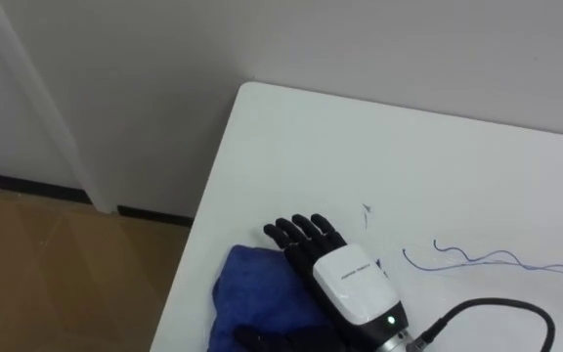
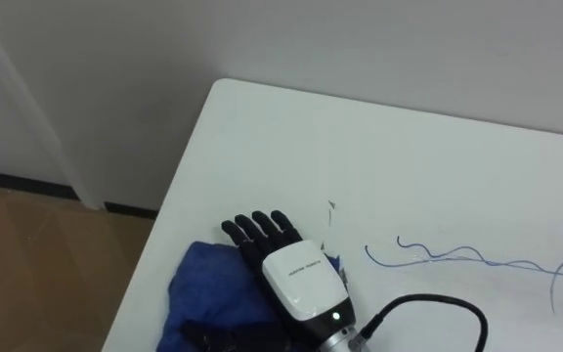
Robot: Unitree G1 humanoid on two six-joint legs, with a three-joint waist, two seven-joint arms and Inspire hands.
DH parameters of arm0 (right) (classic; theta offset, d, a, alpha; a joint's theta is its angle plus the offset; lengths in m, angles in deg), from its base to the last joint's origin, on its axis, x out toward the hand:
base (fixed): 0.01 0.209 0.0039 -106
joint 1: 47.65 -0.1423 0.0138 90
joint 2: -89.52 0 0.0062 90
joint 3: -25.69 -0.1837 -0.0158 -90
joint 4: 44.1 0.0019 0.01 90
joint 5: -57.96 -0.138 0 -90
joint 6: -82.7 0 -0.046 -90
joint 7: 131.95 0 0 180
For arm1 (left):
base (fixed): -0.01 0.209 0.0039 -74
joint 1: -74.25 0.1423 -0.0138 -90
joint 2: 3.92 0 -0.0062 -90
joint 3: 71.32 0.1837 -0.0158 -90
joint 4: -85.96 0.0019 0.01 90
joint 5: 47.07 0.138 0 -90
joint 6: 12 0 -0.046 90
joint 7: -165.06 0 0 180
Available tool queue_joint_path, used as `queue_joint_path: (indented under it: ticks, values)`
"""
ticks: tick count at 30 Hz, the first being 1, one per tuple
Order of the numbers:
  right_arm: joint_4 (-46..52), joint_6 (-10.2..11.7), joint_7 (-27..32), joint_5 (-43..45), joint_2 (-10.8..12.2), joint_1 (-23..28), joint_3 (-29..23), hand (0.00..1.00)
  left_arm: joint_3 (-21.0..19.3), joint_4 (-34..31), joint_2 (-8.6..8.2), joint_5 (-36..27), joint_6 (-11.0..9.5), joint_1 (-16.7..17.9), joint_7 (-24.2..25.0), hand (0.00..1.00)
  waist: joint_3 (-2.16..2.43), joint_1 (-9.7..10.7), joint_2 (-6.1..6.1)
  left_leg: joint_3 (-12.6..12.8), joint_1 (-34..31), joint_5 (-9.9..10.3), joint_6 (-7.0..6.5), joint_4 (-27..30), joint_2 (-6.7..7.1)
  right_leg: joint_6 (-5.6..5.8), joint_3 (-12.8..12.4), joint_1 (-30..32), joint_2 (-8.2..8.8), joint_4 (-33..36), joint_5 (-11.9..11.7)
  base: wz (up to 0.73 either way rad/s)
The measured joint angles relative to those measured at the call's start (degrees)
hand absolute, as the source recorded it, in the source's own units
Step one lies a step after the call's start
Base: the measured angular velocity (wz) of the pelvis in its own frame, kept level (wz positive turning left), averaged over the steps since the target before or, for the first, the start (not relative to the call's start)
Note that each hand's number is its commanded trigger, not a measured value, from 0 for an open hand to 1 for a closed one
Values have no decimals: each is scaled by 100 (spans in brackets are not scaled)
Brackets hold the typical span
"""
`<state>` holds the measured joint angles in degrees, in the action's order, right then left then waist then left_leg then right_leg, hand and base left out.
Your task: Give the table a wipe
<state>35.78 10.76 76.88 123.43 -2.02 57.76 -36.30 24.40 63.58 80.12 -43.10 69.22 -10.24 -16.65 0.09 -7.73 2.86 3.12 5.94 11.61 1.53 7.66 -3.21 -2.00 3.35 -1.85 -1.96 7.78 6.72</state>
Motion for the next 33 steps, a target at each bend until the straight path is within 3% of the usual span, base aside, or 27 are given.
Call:
queue_joint_path:
  ticks: [6,13,17,22,33]
  values:
    - [4,1,0,29,-4,-1,-1,0,1,-3,-1,0,0,-14,10,0,26,6,-53,4,-5,0,0,1,-1,0,0,-2,0,-7,0,0]
    - [3,0,-5,29,-4,0,-1,0,7,-3,-11,0,0,-13,9,0,24,47,-56,-1,-23,0,-1,6,-2,3,-3,-11,2,-4,6,4]
    - [1,1,-5,31,-11,6,-1,0,6,-2,-11,0,0,-10,9,0,18,47,-41,-2,-24,0,-1,6,-4,3,1,-14,1,-5,6,0]
    - [0,23,-5,84,-34,57,0,0,2,-2,-10,8,-2,-19,9,0,-26,16,27,0,-34,0,-1,-2,-3,4,-3,-6,0,-15,8,0]
    - [-62,75,-27,77,-45,62,3,0,-8,-10,-8,51,-2,-100,20,0,-27,-11,25,-7,-48,0,-1,-18,-4,5,4,-9,2,-29,23,0]
